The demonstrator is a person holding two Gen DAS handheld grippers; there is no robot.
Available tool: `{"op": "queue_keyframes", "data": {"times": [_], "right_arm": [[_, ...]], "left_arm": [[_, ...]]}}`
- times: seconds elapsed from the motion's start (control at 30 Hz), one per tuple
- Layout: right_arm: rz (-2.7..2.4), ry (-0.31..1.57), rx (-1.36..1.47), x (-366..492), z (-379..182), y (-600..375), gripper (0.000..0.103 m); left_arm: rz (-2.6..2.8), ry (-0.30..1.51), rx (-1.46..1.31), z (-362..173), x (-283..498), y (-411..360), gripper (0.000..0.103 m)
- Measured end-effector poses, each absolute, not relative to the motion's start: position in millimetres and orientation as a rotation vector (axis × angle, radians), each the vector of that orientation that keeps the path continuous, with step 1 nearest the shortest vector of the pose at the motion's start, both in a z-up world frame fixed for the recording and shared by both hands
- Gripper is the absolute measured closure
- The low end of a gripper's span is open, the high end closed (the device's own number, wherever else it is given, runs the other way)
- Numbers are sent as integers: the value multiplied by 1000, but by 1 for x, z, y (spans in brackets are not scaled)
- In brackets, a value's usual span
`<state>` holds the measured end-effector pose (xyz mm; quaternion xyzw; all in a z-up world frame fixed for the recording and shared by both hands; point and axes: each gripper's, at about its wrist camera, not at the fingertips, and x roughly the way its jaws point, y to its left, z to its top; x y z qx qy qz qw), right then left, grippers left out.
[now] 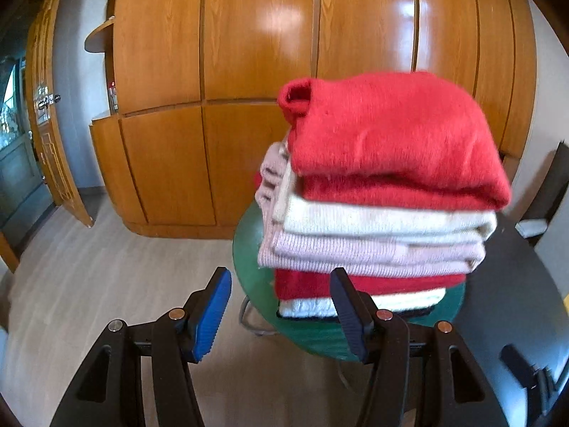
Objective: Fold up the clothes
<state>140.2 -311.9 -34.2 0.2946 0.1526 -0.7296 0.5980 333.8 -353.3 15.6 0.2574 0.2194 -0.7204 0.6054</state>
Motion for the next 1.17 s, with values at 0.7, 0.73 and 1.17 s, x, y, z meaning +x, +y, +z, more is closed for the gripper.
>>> {"op": "queue_keyframes", "data": {"times": [0.7, 0.73, 1.17], "right_arm": [[-1704, 412, 662, 141, -39, -314, 7], [-1702, 410, 662, 142, -39, -314, 7], [-1683, 415, 669, 145, -43, -315, 7]], "left_arm": [[-1674, 576, 544, 16, 342, -358, 44], [-1677, 589, 539, 15, 343, -359, 44], [-1628, 486, 604, 5, 329, -353, 44]]}}
